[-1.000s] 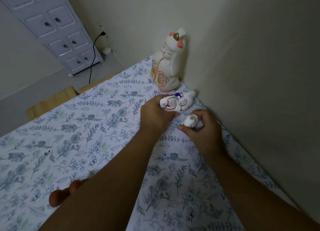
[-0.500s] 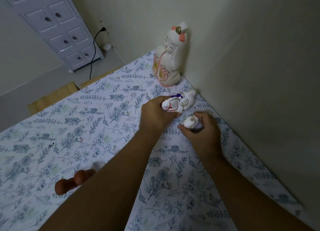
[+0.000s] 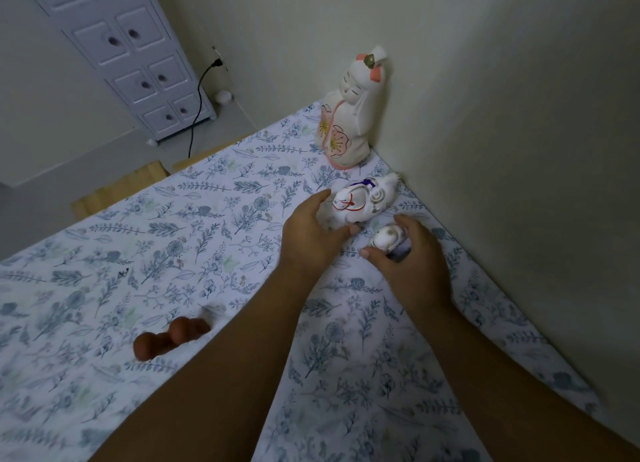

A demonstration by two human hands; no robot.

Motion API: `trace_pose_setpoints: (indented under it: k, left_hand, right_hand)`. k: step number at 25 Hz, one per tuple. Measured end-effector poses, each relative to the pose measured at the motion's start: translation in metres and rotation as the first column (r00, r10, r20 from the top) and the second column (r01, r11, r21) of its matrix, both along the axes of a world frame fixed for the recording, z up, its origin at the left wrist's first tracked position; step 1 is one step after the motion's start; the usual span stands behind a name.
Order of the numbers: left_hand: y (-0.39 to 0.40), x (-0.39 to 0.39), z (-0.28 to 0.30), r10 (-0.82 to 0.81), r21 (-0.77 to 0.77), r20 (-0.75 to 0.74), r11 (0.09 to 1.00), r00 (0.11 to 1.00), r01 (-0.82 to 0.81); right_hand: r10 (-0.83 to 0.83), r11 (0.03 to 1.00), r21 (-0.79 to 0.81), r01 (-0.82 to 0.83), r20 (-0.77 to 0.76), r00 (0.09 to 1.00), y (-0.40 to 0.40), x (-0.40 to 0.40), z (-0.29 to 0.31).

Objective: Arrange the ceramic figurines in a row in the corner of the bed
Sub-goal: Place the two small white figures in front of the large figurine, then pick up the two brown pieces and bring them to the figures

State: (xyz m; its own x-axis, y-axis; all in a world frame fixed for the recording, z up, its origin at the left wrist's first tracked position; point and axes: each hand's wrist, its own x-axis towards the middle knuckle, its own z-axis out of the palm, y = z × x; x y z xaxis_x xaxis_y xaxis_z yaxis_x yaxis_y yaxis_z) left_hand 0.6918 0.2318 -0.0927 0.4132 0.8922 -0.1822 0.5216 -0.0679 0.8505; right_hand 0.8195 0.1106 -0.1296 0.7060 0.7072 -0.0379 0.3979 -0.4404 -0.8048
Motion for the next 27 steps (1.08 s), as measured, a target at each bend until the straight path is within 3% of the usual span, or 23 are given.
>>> trace_pose_setpoints:
  k: [4,8,11,15,17,19,24,27]
  left_hand:
    - [-0.031,-0.07,0.023,0.035,0.129,-0.125,0.991,0.992,-0.019]
    - [-0.064,-0.154,0.036,0.122,0.236,-0.195,0.969,0.973,-0.074]
    - [-0.083,-0.213,0.033,0.227,0.226,-0.237,0.959,0.945,-0.174]
    - [-0.083,-0.269,0.023,0.295,0.177,-0.217,0.949,0.931,-0.26]
    - [-0.073,-0.28,0.017,0.305,0.133,-0.216,0.95,0.927,-0.282]
    - [-0.062,-0.282,0.009,0.292,0.08,-0.213,0.956,0.932,-0.281]
    - [-0.052,-0.28,0.003,0.258,0.066,-0.145,0.966,0.955,-0.251]
    - [-0.062,-0.268,0.012,0.153,0.071,-0.06,0.986,0.986,-0.149]
  right_hand:
    - [0.113,0.993,-0.013,-0.113,0.235,0.965,-0.007,-0.035,0.025]
    - [0.34,0.938,-0.052,-0.343,0.332,0.88,-0.005,-0.107,0.046]
    - [0.547,0.836,-0.137,-0.532,0.293,0.784,0.0,-0.169,0.049]
    - [0.718,0.692,-0.225,-0.686,0.113,0.687,0.021,-0.226,0.045]
    - [0.715,0.671,-0.21,-0.711,-0.072,0.696,0.037,-0.24,0.042]
    - [0.683,0.686,-0.194,-0.702,-0.161,0.712,0.051,-0.248,0.036]
    - [0.535,0.823,-0.134,-0.553,-0.149,0.832,0.036,-0.258,0.029]
    - [0.381,0.911,-0.099,-0.399,-0.162,0.91,0.0,-0.244,0.045]
